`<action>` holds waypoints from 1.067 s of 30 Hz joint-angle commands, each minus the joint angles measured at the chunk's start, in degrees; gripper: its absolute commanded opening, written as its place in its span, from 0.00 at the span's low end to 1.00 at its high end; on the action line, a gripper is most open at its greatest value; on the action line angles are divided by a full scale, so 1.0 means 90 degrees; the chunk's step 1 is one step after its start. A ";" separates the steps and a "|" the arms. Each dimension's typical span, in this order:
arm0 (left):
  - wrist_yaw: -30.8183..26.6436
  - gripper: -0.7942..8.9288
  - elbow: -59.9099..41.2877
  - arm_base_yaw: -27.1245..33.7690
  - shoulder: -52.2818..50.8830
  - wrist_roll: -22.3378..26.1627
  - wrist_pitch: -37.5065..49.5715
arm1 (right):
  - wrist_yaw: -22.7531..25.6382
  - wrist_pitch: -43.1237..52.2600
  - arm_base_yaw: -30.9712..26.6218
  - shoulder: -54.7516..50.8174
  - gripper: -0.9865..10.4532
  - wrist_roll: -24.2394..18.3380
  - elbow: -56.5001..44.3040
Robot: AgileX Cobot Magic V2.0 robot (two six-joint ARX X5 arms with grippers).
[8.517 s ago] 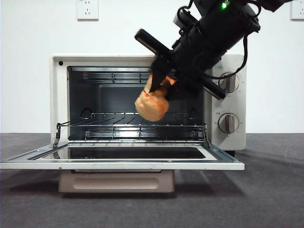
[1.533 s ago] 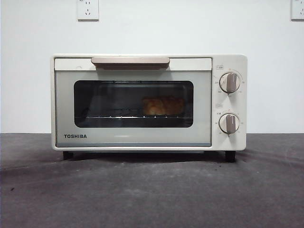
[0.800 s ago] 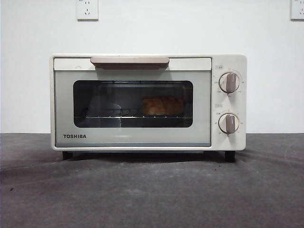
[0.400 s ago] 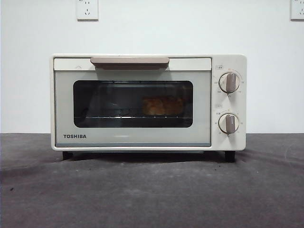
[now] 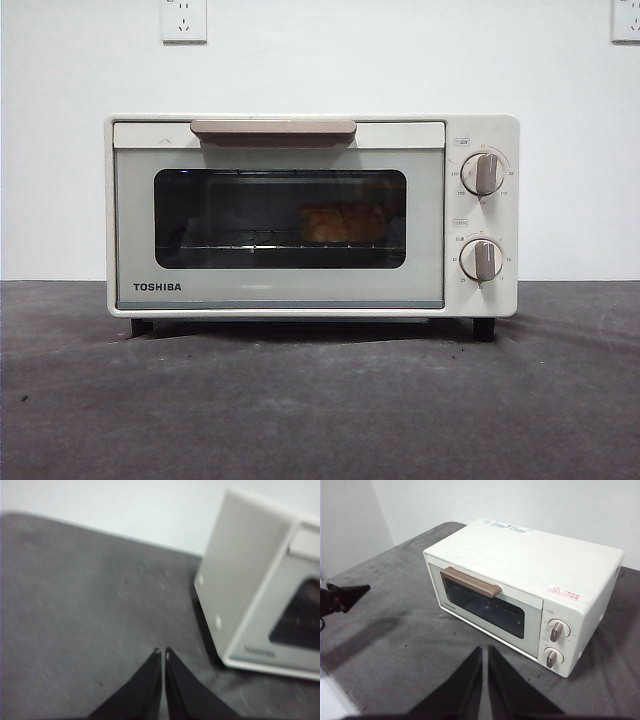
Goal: The left arm flap open the oven, the right arm pick bread and place it into oven, the left arm flap close the oven
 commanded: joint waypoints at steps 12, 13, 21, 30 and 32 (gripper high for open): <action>-0.0367 0.10 -0.0131 0.0049 -0.0408 0.0741 -0.0835 | 0.0000 0.0075 0.0046 0.0007 0.10 0.0010 0.0104; -0.0369 0.10 -0.0131 0.0049 -0.0408 0.0789 -0.0835 | 0.0000 0.0073 0.0046 0.0007 0.10 0.0010 0.0104; -0.0369 0.10 -0.0131 0.0049 -0.0408 0.0925 -0.0828 | 0.0000 0.0073 0.0046 0.0007 0.10 0.0010 0.0104; -0.0369 0.10 -0.0131 0.0046 -0.0408 0.0925 -0.0828 | 0.0000 0.0073 0.0046 0.0007 0.10 0.0010 0.0104; -0.0369 0.10 -0.0131 0.0046 -0.0408 0.0925 -0.0828 | 0.0000 0.0073 0.0046 0.0007 0.10 0.0010 0.0104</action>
